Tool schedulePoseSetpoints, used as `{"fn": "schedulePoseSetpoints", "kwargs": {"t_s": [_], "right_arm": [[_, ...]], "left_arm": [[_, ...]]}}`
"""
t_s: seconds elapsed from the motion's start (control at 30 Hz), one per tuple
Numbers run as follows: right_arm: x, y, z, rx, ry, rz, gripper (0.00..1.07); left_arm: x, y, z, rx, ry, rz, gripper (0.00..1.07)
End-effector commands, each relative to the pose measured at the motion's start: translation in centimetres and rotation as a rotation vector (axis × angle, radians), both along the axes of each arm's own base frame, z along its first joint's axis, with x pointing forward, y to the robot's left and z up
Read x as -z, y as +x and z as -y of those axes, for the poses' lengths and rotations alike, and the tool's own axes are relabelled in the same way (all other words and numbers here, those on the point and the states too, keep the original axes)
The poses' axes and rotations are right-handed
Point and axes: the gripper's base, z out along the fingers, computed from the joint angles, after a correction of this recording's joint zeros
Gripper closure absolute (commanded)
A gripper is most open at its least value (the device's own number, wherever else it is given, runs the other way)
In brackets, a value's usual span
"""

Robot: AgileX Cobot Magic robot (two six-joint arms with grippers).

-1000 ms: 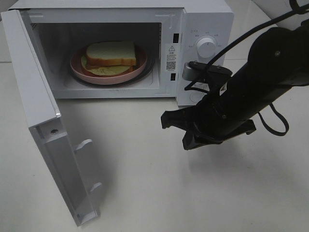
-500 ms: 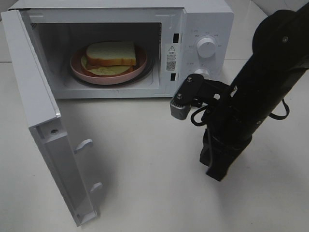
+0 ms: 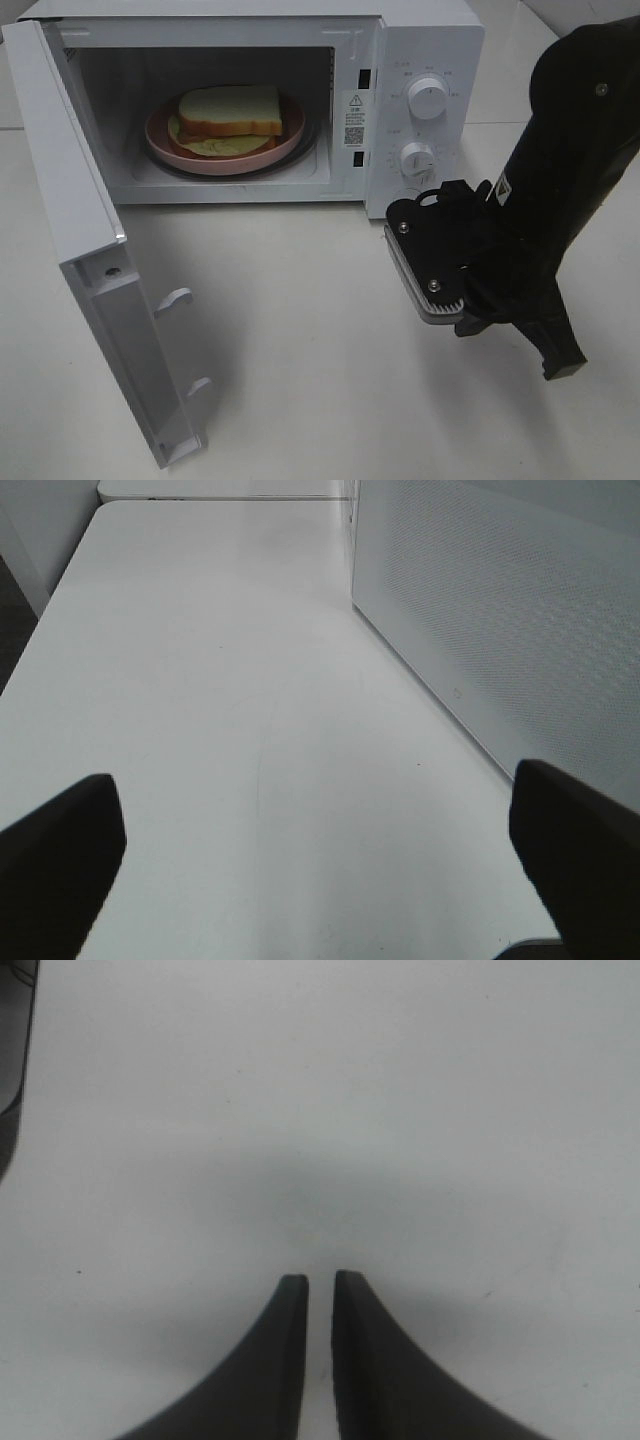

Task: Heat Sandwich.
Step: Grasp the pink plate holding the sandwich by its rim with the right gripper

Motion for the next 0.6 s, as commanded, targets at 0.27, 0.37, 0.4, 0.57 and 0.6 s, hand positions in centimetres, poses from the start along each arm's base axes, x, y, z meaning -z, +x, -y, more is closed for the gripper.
{"fn": "schedulePoseSetpoints", "kwargs": {"t_s": [0.27, 0.37, 0.4, 0.57, 0.6], "right_arm": [[-0.35, 0.98, -0.25, 0.145, 0.049, 0.096, 0.40], [-0.39, 1.10, -0.33, 0.181, 0.065, 0.106, 0.13], [-0.39, 1.10, -0.33, 0.181, 0.065, 0.106, 0.13], [-0.39, 1.18, -0.19, 0.168, 0.047, 0.118, 0.08], [-0.40, 1.21, -0.15, 0.164, 0.043, 0.122, 0.08]], "left_arm": [[-0.05, -0.07, 0.07, 0.002, -0.007, 0.017, 0.06], [-0.05, -0.07, 0.07, 0.002, -0.007, 0.017, 0.06], [-0.05, -0.07, 0.07, 0.002, -0.007, 0.017, 0.06], [-0.05, -0.07, 0.07, 0.002, -0.007, 0.017, 0.06], [-0.05, -0.07, 0.07, 0.002, -0.007, 0.017, 0.06]]}}
